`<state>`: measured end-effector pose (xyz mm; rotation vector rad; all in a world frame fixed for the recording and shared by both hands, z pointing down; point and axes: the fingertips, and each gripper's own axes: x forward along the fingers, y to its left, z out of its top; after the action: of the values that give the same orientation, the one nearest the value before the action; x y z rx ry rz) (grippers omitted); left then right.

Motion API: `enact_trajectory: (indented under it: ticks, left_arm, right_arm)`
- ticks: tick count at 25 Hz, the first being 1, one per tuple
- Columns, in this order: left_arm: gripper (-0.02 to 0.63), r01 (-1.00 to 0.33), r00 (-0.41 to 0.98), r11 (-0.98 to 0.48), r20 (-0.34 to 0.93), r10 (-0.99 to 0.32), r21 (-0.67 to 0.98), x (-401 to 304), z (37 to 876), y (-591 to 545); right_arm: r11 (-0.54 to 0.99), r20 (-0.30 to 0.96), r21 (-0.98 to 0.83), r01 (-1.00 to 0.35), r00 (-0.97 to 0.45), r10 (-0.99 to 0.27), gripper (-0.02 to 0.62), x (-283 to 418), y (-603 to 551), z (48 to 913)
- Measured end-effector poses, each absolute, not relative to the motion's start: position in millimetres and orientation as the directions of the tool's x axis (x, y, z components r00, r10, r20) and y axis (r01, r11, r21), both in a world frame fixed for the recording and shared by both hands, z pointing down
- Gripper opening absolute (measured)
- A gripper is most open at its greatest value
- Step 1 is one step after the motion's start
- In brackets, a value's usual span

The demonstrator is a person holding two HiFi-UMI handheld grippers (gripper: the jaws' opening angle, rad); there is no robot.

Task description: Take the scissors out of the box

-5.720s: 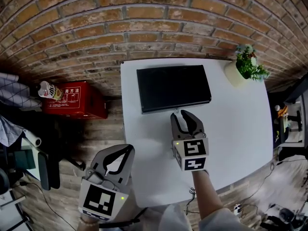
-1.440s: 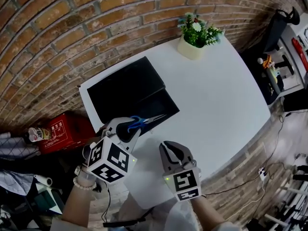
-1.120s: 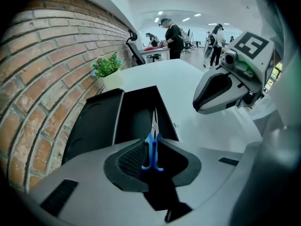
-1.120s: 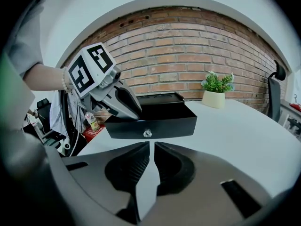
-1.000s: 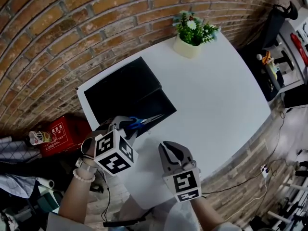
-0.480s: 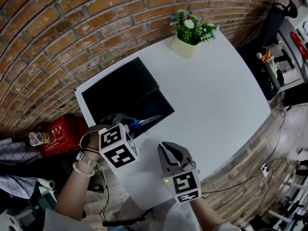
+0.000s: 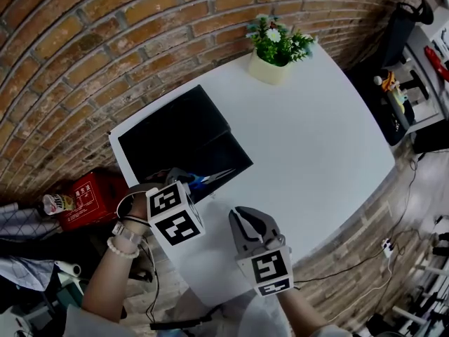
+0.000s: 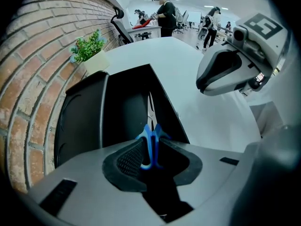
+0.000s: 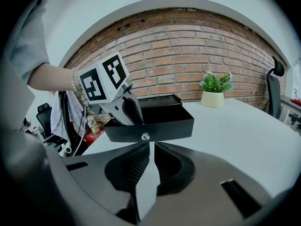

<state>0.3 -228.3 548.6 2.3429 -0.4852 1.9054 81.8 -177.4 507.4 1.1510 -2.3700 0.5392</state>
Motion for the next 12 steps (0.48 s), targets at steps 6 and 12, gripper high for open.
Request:
enact_trajectory:
  ticks: [6,12]
  left_arm:
    - [0.095,-0.312,0.189,-0.945,0.968,-0.164,-0.099,3.3,548.7,-226.9]
    - [0.087,-0.340,0.180,-0.935,0.969,-0.168,-0.099,3.6,549.7,-228.1]
  right_arm:
    - [0.578,0.548,-0.153,-0.802,-0.555,-0.626,0.058,81.6,-179.1,507.8]
    - [0.575,0.547,-0.155,-0.803,-0.554,-0.627,0.058,83.0,-180.7,508.0]
